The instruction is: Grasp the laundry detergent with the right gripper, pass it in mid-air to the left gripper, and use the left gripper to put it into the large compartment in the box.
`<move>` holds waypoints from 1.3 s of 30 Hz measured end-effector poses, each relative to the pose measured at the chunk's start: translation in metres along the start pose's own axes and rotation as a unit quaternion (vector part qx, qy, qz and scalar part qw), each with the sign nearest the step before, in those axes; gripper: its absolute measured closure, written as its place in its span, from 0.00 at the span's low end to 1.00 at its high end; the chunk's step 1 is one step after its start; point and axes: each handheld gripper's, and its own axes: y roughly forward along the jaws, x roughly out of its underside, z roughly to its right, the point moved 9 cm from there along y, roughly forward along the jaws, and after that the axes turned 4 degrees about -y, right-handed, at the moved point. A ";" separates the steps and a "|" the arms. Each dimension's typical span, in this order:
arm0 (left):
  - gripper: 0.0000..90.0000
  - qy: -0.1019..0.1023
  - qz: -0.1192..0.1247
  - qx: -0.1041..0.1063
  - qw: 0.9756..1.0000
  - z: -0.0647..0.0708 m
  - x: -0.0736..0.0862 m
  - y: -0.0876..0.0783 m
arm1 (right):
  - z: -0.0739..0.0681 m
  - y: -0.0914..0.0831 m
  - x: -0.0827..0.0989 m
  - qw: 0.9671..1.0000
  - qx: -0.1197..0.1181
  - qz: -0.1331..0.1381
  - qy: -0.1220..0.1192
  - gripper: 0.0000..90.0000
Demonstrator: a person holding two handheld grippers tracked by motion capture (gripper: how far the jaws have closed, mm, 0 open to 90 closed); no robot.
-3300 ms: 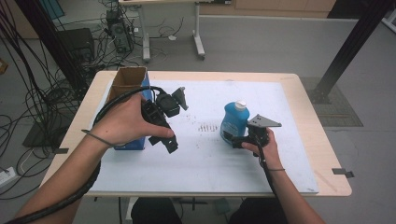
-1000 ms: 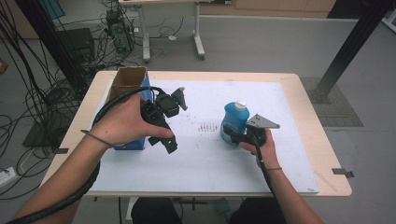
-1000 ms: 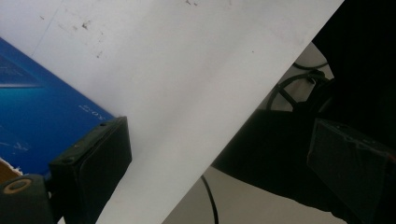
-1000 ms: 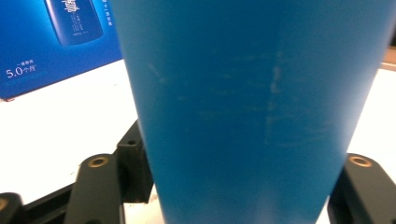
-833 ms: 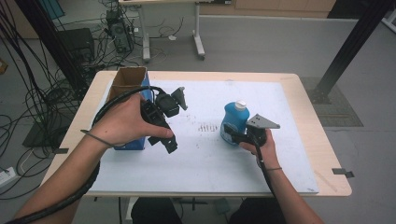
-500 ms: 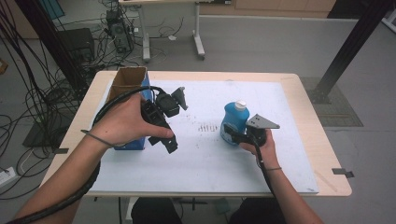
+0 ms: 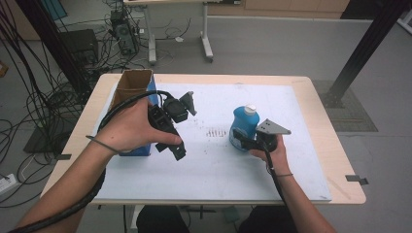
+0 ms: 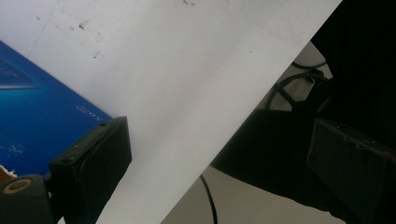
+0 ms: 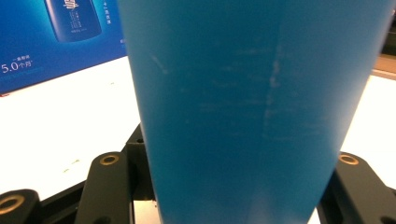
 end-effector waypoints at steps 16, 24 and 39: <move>0.07 0.000 0.002 0.002 1.000 0.001 -0.002 0.000 | 0.000 0.000 0.000 1.000 0.002 -0.001 -0.002 0.47; 0.07 0.000 0.001 0.001 1.000 0.001 -0.001 0.000 | 0.000 0.000 0.000 1.000 0.002 -0.001 -0.002 0.47; 0.07 0.002 0.000 0.000 1.000 0.002 -0.003 -0.001 | 0.000 0.000 0.000 1.000 0.002 -0.001 0.000 0.47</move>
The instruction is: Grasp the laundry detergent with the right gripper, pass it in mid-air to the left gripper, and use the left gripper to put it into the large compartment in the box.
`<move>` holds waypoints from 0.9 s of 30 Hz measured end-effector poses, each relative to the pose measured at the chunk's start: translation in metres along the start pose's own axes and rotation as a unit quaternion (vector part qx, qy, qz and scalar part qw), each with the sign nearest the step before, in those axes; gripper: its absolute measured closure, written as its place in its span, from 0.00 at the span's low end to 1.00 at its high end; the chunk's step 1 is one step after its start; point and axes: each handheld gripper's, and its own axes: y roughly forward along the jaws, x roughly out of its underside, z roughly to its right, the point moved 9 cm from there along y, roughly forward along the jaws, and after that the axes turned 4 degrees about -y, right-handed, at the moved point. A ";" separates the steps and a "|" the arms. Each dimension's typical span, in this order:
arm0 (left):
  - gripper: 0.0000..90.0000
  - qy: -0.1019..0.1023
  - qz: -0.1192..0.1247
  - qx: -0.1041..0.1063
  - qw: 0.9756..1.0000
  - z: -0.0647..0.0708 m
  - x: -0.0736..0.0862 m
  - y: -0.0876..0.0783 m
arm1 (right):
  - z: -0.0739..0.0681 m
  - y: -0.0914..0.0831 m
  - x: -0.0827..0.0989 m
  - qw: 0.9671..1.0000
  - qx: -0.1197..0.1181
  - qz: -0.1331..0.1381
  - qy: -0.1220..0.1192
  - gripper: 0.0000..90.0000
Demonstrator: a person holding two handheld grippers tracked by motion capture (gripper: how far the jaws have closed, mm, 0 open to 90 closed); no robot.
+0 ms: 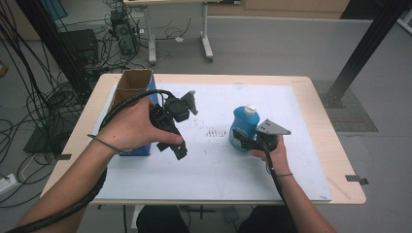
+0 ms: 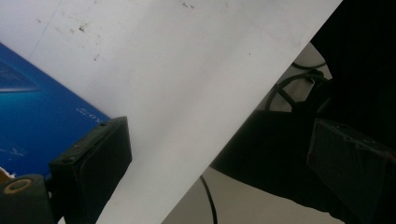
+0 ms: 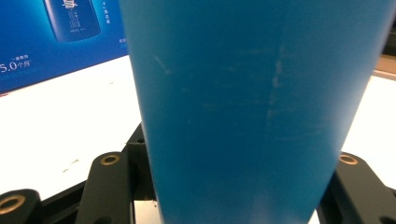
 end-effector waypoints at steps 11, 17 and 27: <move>0.07 0.001 -0.001 0.002 1.000 0.000 -0.001 0.002 | 0.000 0.000 0.000 1.000 -0.001 0.000 0.000 0.48; 0.07 0.001 0.000 0.001 1.000 0.001 -0.002 0.002 | 0.000 0.000 0.000 1.000 0.000 0.000 0.000 0.48; 0.07 0.003 -0.002 0.002 1.000 0.002 -0.002 0.004 | 0.000 0.000 0.000 1.000 0.000 0.001 0.000 0.48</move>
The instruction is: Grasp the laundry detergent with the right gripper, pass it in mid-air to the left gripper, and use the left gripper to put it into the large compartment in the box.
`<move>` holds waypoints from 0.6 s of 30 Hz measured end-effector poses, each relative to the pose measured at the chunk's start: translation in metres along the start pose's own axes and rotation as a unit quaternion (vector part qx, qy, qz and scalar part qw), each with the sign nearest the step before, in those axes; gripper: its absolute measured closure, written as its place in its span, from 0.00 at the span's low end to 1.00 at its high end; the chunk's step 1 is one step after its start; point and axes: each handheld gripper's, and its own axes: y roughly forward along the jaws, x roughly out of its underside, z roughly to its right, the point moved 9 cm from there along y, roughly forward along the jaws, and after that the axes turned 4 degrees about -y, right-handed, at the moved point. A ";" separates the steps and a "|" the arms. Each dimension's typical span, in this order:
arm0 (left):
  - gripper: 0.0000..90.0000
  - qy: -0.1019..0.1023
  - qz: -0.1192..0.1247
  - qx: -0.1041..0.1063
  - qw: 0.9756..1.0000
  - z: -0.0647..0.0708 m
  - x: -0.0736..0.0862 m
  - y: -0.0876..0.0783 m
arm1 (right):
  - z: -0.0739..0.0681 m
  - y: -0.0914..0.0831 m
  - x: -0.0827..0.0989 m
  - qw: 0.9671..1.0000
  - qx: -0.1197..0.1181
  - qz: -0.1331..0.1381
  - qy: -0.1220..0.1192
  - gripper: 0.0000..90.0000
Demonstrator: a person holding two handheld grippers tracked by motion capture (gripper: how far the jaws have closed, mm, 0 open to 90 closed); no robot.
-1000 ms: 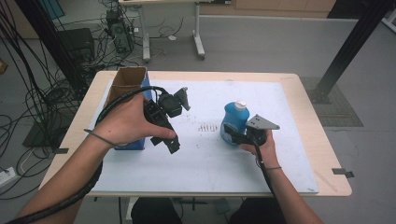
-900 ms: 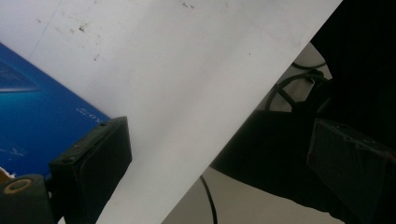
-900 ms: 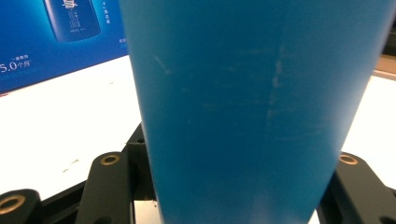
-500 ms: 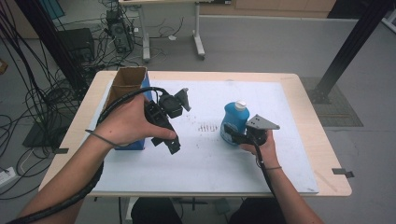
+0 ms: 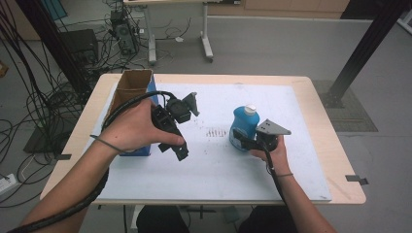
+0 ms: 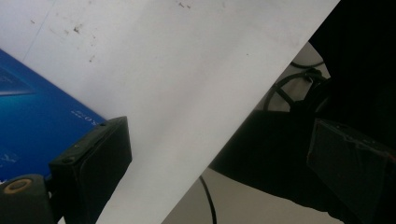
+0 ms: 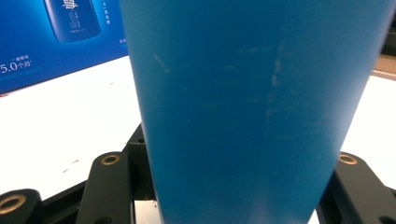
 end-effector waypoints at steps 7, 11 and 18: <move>0.07 0.002 0.000 0.000 1.000 0.000 -0.001 -0.001 | 0.000 0.000 0.000 1.000 -0.001 0.001 -0.001 0.48; 0.07 0.005 -0.001 0.000 1.000 0.000 -0.001 0.000 | 0.000 0.000 0.000 1.000 -0.001 0.002 -0.003 0.48; 0.08 0.009 0.005 0.001 1.000 -0.003 -0.002 0.000 | -0.001 -0.001 0.000 1.000 -0.008 0.002 -0.005 0.48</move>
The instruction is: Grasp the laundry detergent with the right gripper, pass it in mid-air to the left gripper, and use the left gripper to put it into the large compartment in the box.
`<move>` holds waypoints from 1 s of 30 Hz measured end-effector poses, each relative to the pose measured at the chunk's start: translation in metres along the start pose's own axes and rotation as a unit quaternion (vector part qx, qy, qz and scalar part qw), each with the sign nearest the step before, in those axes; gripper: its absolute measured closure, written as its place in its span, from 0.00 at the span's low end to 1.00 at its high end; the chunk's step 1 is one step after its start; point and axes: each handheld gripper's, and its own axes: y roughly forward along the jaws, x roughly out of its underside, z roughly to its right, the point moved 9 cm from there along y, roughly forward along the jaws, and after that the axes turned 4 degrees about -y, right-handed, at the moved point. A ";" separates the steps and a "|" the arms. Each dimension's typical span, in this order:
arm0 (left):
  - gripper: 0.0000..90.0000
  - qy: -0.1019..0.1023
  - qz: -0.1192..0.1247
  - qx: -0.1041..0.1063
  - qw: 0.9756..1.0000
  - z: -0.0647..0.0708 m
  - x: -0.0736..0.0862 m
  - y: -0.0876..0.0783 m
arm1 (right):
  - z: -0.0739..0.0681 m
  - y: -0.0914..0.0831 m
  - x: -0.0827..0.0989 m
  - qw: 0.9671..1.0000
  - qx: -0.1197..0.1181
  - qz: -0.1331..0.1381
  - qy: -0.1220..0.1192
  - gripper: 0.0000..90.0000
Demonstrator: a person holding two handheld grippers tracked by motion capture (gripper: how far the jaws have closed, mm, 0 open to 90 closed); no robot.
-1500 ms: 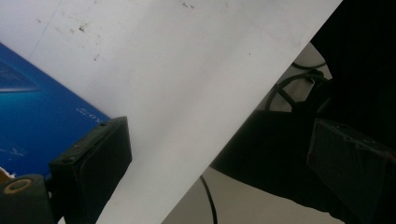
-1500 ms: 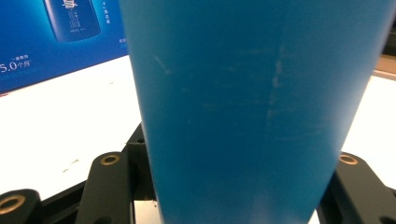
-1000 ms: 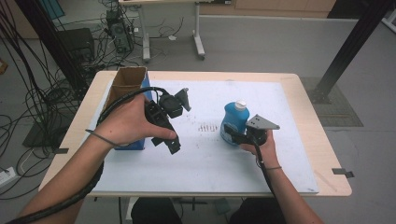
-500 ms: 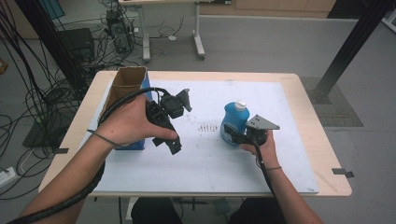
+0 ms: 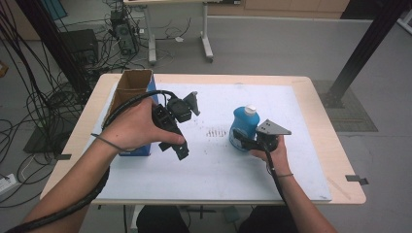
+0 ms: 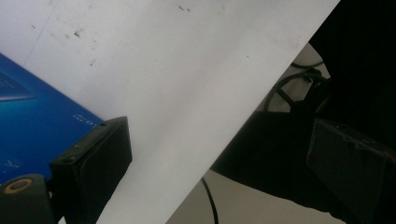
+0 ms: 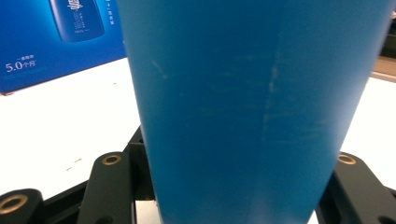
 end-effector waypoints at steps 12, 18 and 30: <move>0.09 0.005 0.011 0.008 1.000 -0.010 -0.003 0.001 | -0.005 -0.010 -0.001 0.999 -0.041 -0.014 0.009 0.48; 0.09 0.018 0.016 0.008 1.000 -0.008 -0.008 -0.003 | -0.012 -0.018 -0.007 0.997 -0.082 -0.014 0.004 0.48; 0.09 0.078 0.046 0.013 0.996 0.002 -0.022 -0.011 | -0.032 -0.042 -0.037 0.985 -0.169 -0.009 -0.008 0.48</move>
